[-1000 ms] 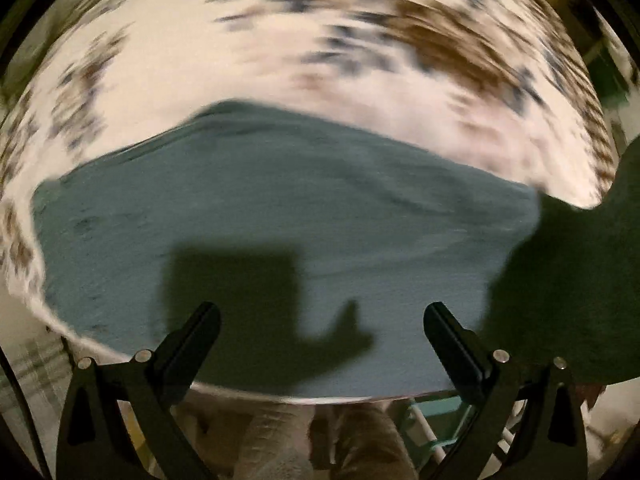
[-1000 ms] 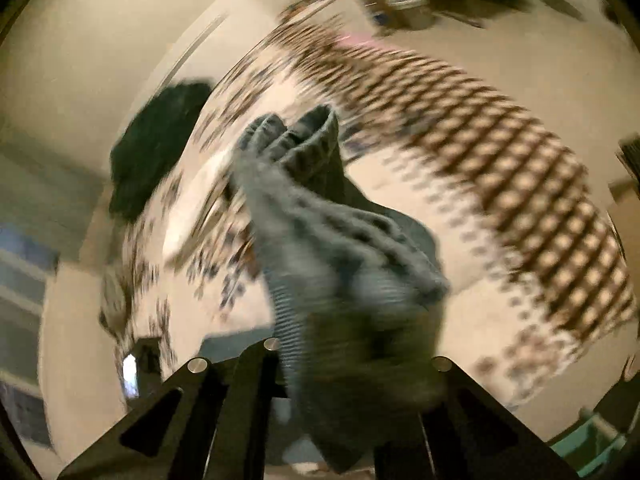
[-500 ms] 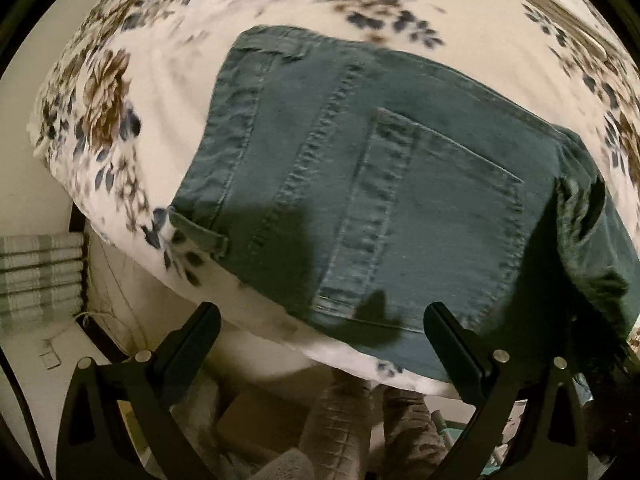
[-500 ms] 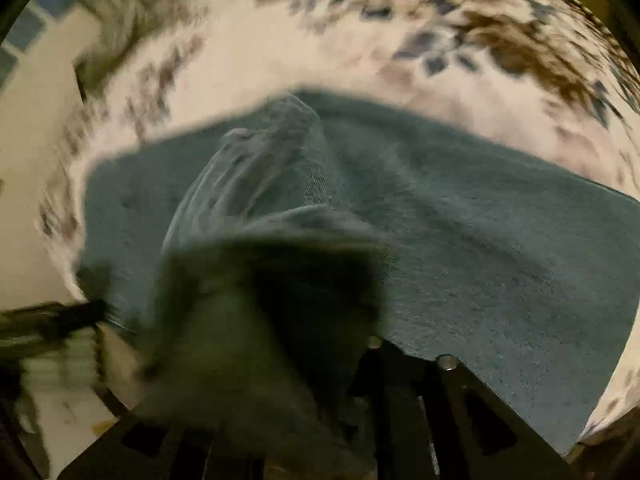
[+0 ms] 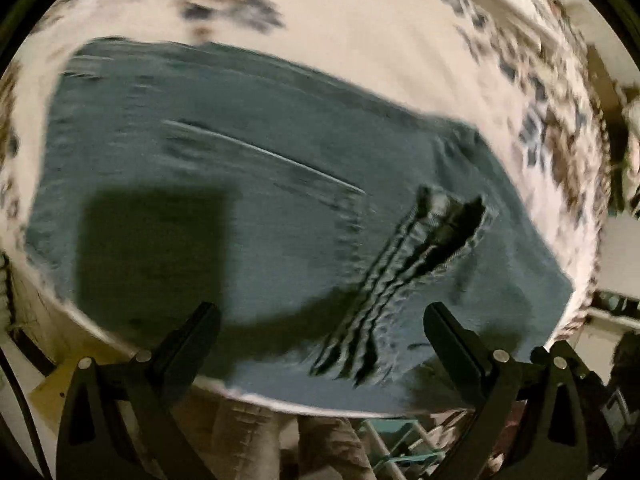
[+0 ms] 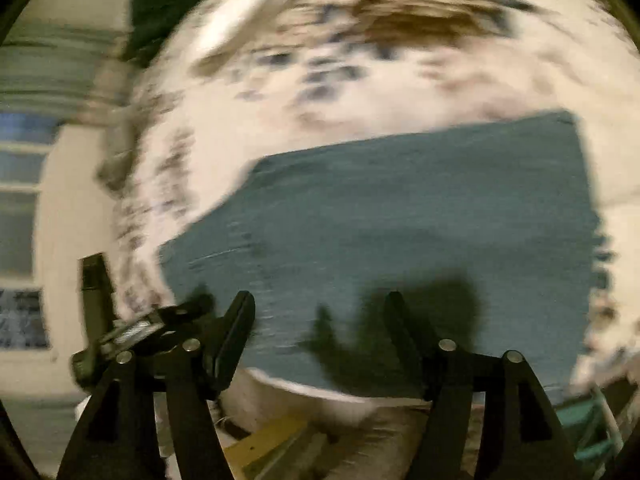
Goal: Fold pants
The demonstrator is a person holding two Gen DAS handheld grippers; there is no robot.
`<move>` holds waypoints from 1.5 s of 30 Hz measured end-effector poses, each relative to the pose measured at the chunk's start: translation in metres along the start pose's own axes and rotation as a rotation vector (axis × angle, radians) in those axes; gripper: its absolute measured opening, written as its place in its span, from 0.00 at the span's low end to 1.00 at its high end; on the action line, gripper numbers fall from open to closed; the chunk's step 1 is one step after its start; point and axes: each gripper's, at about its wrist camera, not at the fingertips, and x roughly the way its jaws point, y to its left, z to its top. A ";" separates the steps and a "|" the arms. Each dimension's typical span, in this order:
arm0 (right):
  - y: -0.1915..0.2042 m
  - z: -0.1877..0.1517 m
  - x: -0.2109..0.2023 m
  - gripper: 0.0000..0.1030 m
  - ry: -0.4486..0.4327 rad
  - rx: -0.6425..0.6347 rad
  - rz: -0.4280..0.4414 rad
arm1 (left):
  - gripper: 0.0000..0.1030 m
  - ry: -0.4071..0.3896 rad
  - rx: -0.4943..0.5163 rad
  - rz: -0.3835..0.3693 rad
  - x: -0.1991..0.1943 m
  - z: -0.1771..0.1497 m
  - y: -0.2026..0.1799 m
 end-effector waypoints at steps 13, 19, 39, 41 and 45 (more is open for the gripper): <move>-0.046 0.006 0.010 0.67 0.032 0.057 -0.090 | 0.09 -0.050 0.255 0.122 0.015 -0.042 -0.039; -0.025 -0.008 0.032 0.65 0.139 -0.073 -0.137 | 0.20 0.042 0.123 0.060 0.022 -0.030 -0.013; -0.017 -0.022 0.059 0.23 0.301 -0.182 -0.268 | 0.51 -0.042 0.292 0.149 0.025 -0.052 -0.027; -0.013 -0.017 0.044 0.38 0.253 -0.183 -0.352 | 0.53 -0.072 0.210 0.132 0.010 -0.045 -0.013; 0.011 -0.012 0.025 0.85 0.118 -0.212 -0.532 | 0.93 -0.161 0.088 0.160 -0.026 -0.037 0.019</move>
